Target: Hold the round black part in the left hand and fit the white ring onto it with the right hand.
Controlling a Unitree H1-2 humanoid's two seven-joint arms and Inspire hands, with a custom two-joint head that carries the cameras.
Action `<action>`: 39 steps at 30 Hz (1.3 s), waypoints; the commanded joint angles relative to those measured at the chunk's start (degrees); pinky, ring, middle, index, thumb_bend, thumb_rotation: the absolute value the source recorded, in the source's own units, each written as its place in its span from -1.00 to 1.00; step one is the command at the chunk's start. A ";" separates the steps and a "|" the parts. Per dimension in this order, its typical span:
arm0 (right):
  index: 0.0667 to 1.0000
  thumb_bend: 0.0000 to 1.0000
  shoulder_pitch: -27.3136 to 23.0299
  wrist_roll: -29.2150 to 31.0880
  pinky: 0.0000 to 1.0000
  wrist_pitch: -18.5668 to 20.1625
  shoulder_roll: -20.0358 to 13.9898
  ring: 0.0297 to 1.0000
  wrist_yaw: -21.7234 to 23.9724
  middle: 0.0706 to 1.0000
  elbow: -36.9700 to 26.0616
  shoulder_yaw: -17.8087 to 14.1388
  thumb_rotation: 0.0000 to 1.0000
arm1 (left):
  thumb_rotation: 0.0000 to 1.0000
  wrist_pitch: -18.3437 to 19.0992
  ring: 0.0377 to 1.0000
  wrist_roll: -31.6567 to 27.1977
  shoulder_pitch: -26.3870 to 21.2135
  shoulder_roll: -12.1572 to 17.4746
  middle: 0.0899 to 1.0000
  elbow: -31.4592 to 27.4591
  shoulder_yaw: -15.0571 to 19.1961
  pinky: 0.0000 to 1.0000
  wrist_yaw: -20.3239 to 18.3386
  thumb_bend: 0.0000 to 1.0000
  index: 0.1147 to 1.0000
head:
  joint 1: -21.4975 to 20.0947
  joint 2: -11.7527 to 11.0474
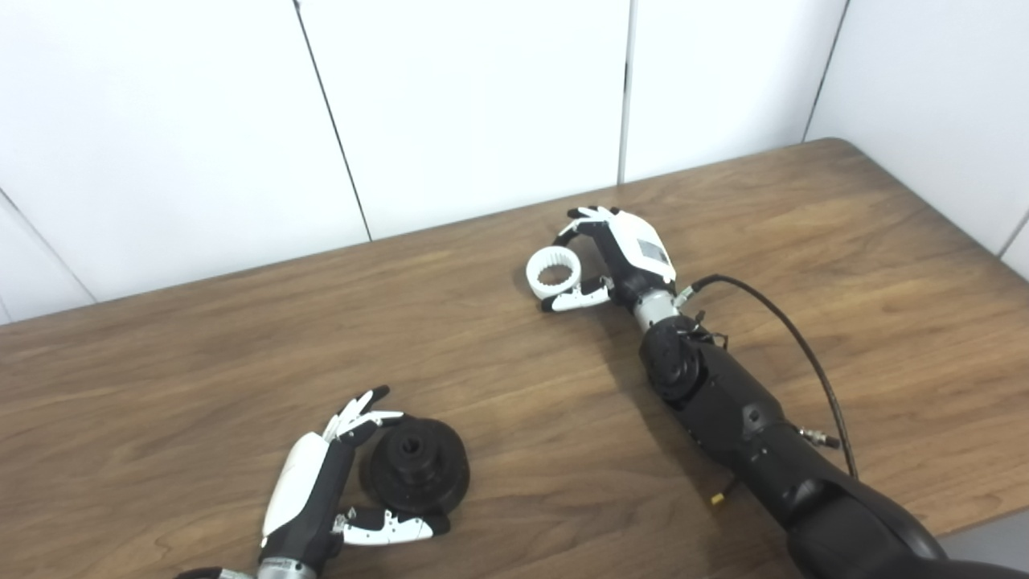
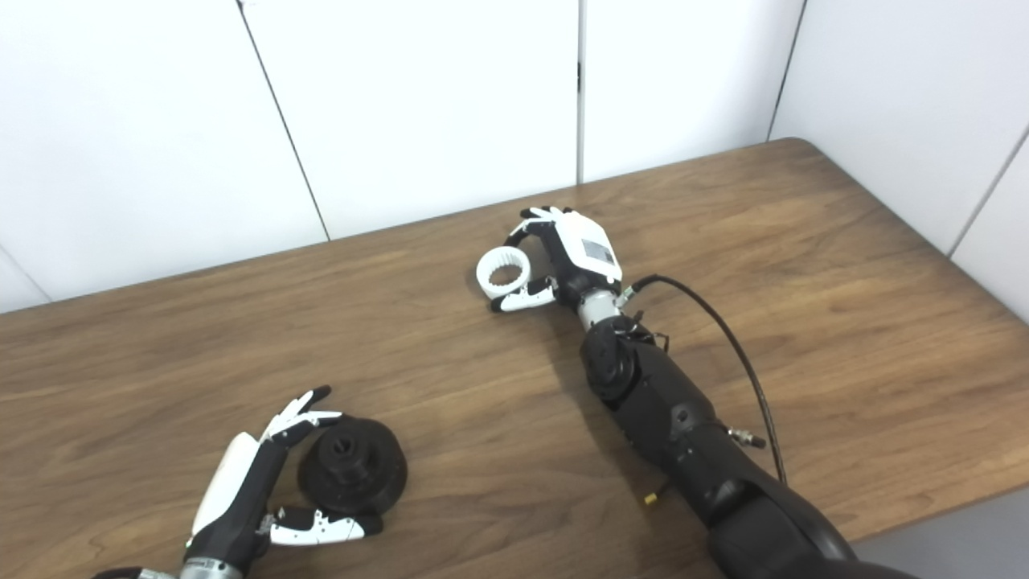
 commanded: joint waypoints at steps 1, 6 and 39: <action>-0.10 0.03 -1.68 -0.70 1.00 -1.51 -0.48 0.82 -2.41 0.66 0.17 -0.64 -0.71 | -0.64 0.61 0.94 0.32 0.58 0.62 0.89 -0.92 -0.07 0.95 -1.02 0.83 0.03 | 0.03 0.10; -0.11 0.03 -1.50 -1.25 1.00 -2.56 -0.33 0.80 -4.76 0.62 1.06 -0.40 -0.71 | -0.63 0.56 0.95 0.30 0.63 0.68 0.89 -0.90 -0.01 0.95 -1.05 0.83 0.03 | -0.07 0.05; -0.11 0.04 1.12 1.17 1.00 3.90 -2.65 0.90 5.86 0.66 -22.62 -5.68 -0.71 | -0.64 1.21 0.96 1.58 0.08 -0.40 0.90 -0.21 -0.39 1.00 -0.72 0.82 0.05 | 3.18 0.26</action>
